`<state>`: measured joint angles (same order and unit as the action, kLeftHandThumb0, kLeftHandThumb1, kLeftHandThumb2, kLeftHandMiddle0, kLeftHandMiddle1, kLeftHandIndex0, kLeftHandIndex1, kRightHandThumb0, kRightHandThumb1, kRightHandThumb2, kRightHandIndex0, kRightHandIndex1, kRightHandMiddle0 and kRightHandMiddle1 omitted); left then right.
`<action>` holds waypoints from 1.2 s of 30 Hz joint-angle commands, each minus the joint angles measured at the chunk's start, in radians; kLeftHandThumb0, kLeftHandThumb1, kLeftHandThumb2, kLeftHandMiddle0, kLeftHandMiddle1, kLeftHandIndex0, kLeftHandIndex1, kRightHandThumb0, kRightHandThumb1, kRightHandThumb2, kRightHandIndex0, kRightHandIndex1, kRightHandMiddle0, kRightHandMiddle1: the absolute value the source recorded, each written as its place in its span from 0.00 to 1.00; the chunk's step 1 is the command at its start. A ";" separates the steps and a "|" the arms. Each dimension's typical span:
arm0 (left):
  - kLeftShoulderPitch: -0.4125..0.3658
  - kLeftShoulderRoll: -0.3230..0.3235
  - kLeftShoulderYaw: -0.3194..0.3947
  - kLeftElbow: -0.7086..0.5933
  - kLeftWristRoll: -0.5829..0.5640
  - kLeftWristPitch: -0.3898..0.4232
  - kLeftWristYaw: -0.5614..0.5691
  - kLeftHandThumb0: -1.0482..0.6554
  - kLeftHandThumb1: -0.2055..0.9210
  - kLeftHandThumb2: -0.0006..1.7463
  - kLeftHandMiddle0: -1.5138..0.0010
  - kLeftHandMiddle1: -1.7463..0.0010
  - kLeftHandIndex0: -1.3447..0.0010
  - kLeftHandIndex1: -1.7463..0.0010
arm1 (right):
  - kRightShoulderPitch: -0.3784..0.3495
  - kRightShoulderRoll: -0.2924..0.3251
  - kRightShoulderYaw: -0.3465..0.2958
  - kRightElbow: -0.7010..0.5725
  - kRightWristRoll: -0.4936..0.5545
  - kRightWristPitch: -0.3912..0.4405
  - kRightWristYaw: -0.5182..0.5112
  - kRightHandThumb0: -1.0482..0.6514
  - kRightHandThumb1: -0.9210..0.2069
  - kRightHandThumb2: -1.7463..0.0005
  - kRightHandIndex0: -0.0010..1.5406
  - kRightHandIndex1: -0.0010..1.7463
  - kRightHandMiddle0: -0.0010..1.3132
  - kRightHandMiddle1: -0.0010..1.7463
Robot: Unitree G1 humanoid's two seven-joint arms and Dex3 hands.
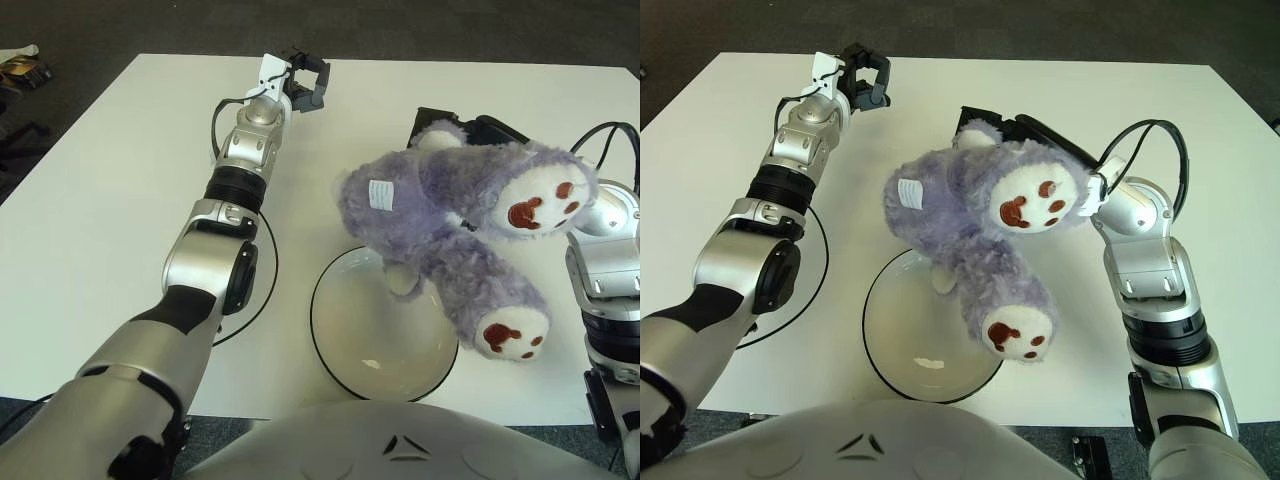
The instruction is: Put the doll into the plate.
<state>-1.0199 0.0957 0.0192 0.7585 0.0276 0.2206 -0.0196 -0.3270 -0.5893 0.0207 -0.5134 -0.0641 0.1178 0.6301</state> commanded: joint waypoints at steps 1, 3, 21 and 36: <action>-0.029 0.002 -0.004 0.009 0.006 -0.012 -0.005 0.61 0.62 0.61 0.64 0.10 0.77 0.00 | 0.007 -0.023 -0.006 -0.031 0.003 0.016 0.007 0.61 0.61 0.24 0.47 0.92 0.41 0.92; -0.029 0.003 -0.004 0.010 0.006 -0.012 -0.007 0.61 0.61 0.61 0.64 0.11 0.76 0.00 | 0.007 -0.027 -0.004 -0.033 -0.007 0.012 0.006 0.61 0.62 0.23 0.47 0.95 0.42 0.91; -0.034 0.001 -0.006 0.021 0.009 -0.012 -0.003 0.61 0.63 0.61 0.66 0.08 0.78 0.00 | 0.024 -0.030 -0.004 -0.034 -0.033 -0.050 -0.019 0.61 0.55 0.27 0.42 0.99 0.37 0.91; -0.087 -0.009 -0.006 0.058 0.010 -0.011 0.010 0.61 0.61 0.62 0.64 0.09 0.78 0.00 | 0.010 -0.013 -0.022 0.105 -0.085 -0.354 -0.114 0.42 0.24 0.65 0.27 0.75 0.16 0.75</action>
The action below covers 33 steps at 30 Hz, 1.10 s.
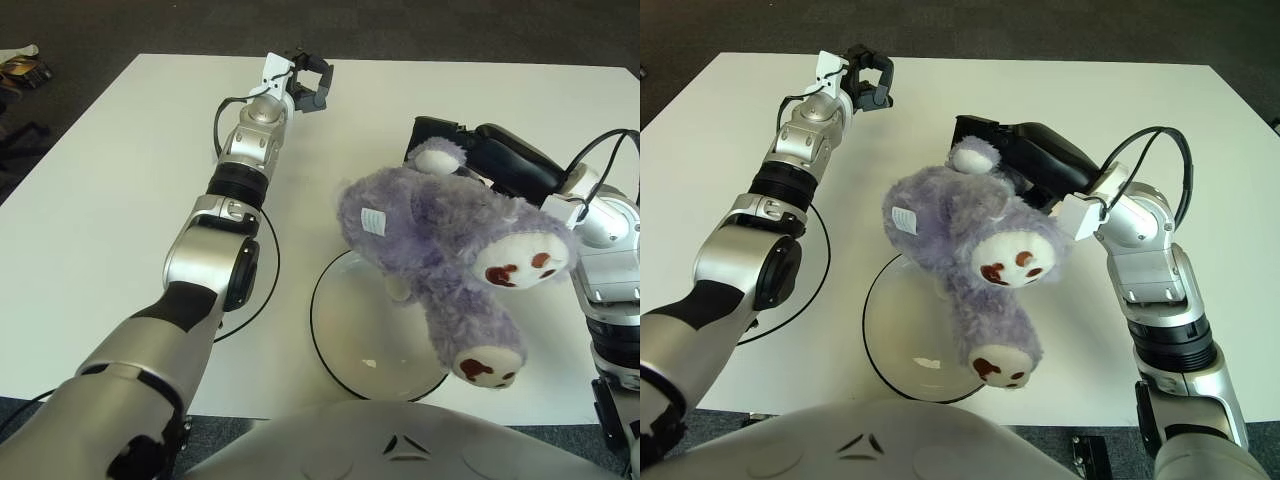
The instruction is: Put the doll into the plate.
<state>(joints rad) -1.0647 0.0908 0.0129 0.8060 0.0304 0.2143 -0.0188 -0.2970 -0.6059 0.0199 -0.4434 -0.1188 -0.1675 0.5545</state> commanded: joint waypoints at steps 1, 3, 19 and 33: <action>-0.048 -0.005 0.000 0.014 0.007 -0.007 0.009 0.61 0.61 0.62 0.64 0.09 0.78 0.00 | -0.025 0.001 -0.023 0.050 -0.039 -0.091 -0.047 0.37 0.30 0.60 0.25 0.71 0.13 0.73; -0.062 -0.009 0.000 0.027 0.006 -0.015 0.011 0.61 0.61 0.62 0.64 0.08 0.78 0.00 | -0.037 -0.004 -0.024 0.085 -0.050 -0.128 -0.058 0.32 0.35 0.56 0.24 0.68 0.10 0.70; -0.117 -0.036 0.035 0.072 -0.018 -0.062 0.052 0.61 0.65 0.61 0.76 0.03 0.74 0.00 | -0.092 -0.017 -0.015 0.166 0.009 -0.204 -0.019 0.19 0.35 0.59 0.19 0.41 0.00 0.58; -0.170 -0.017 0.041 0.144 -0.023 -0.080 0.015 0.61 0.69 0.56 0.80 0.07 0.70 0.00 | -0.150 -0.041 -0.014 0.243 0.177 -0.231 0.120 0.17 0.35 0.64 0.15 0.31 0.00 0.47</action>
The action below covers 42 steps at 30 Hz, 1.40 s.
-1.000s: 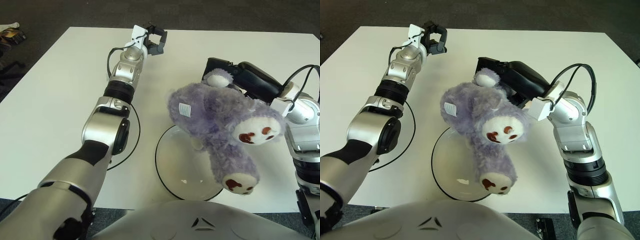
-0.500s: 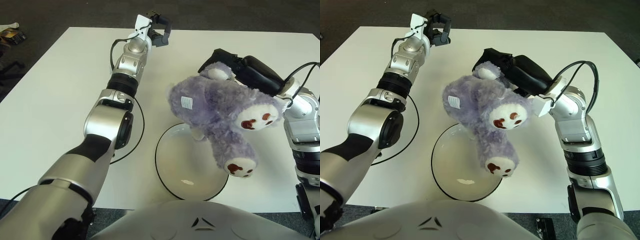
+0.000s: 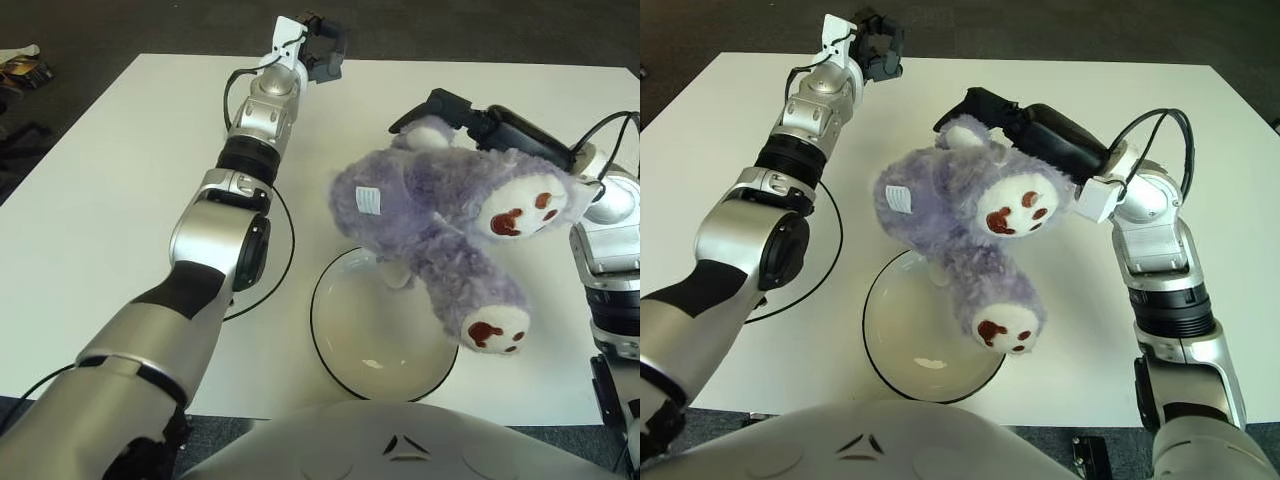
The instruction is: Put the doll into the plate.
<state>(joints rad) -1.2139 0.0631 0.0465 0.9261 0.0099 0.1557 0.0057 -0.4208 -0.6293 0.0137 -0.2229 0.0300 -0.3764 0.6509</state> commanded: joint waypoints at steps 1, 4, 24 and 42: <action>-0.022 0.011 0.007 0.029 -0.001 -0.028 -0.008 0.61 0.69 0.56 0.80 0.08 0.69 0.00 | -0.030 -0.017 -0.008 0.031 0.029 -0.035 0.028 0.17 0.35 0.64 0.15 0.31 0.00 0.46; -0.031 0.015 0.006 0.052 0.004 -0.051 -0.002 0.61 0.69 0.56 0.79 0.09 0.68 0.00 | -0.054 -0.013 -0.004 0.075 0.029 -0.105 0.039 0.16 0.35 0.63 0.15 0.31 0.00 0.45; -0.132 0.023 0.021 0.227 0.013 -0.109 0.027 0.61 0.59 0.64 0.67 0.08 0.72 0.00 | -0.124 -0.007 -0.003 0.161 0.450 0.102 0.348 0.22 0.31 0.62 0.18 0.30 0.00 0.57; -0.161 0.015 0.010 0.278 0.039 -0.173 0.034 0.61 0.57 0.65 0.64 0.07 0.74 0.00 | -0.130 0.024 -0.045 0.166 0.382 0.119 0.313 0.22 0.45 0.56 0.16 0.28 0.00 0.53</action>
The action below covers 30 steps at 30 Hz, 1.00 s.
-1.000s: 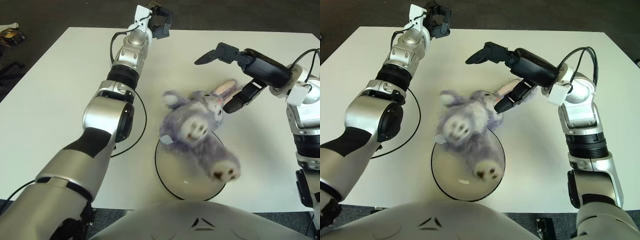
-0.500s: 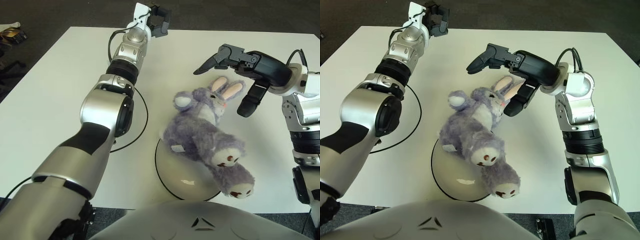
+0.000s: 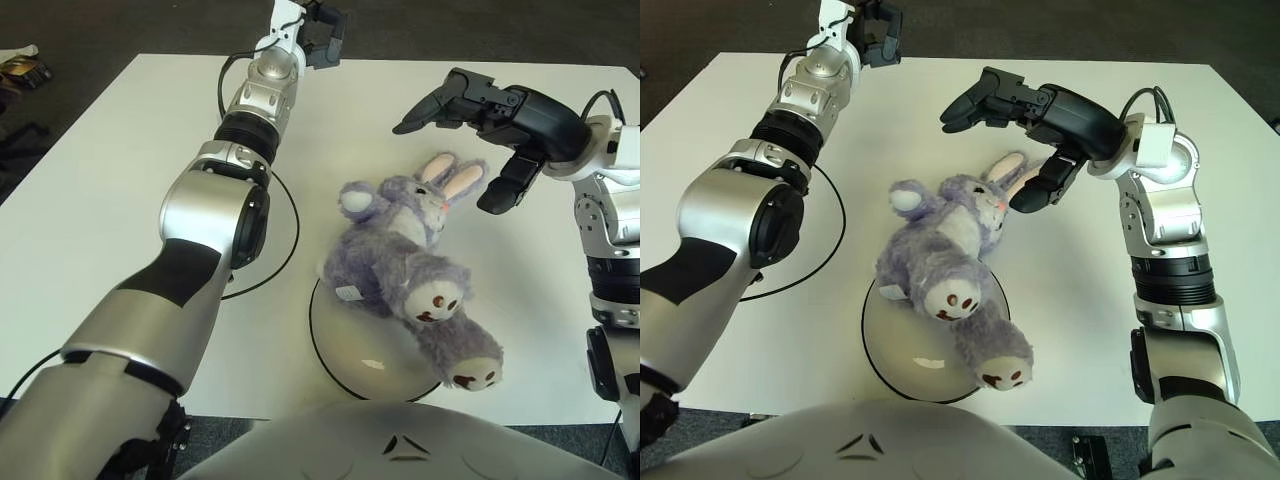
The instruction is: Put the doll into the plate.
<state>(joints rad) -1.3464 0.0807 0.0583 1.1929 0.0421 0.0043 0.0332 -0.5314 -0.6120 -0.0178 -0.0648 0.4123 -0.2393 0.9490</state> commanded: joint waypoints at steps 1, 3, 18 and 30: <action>-0.028 -0.003 -0.001 0.011 0.007 -0.026 0.006 0.61 0.57 0.65 0.66 0.07 0.72 0.00 | -0.023 0.010 -0.015 0.011 0.005 -0.021 0.019 0.22 0.46 0.56 0.17 0.29 0.00 0.53; -0.027 -0.004 0.000 0.012 0.008 -0.032 0.004 0.61 0.58 0.65 0.70 0.07 0.69 0.00 | -0.025 0.018 -0.020 0.014 0.015 -0.027 0.022 0.23 0.47 0.55 0.17 0.30 0.00 0.55; -0.023 -0.002 0.003 0.026 0.008 -0.072 -0.006 0.61 0.59 0.64 0.77 0.08 0.61 0.00 | 0.019 0.027 -0.063 -0.109 0.023 0.160 -0.109 0.64 0.74 0.23 0.10 0.56 0.07 0.70; -0.031 0.000 0.008 0.033 0.006 -0.032 -0.002 0.61 0.54 0.67 0.70 0.09 0.63 0.00 | 0.023 -0.027 -0.045 -0.148 -0.259 0.081 -0.210 0.62 0.79 0.23 0.14 0.66 0.17 0.74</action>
<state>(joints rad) -1.3473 0.0796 0.0632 1.2213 0.0472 -0.0401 0.0322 -0.5131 -0.6188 -0.0661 -0.2016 0.1938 -0.1416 0.7521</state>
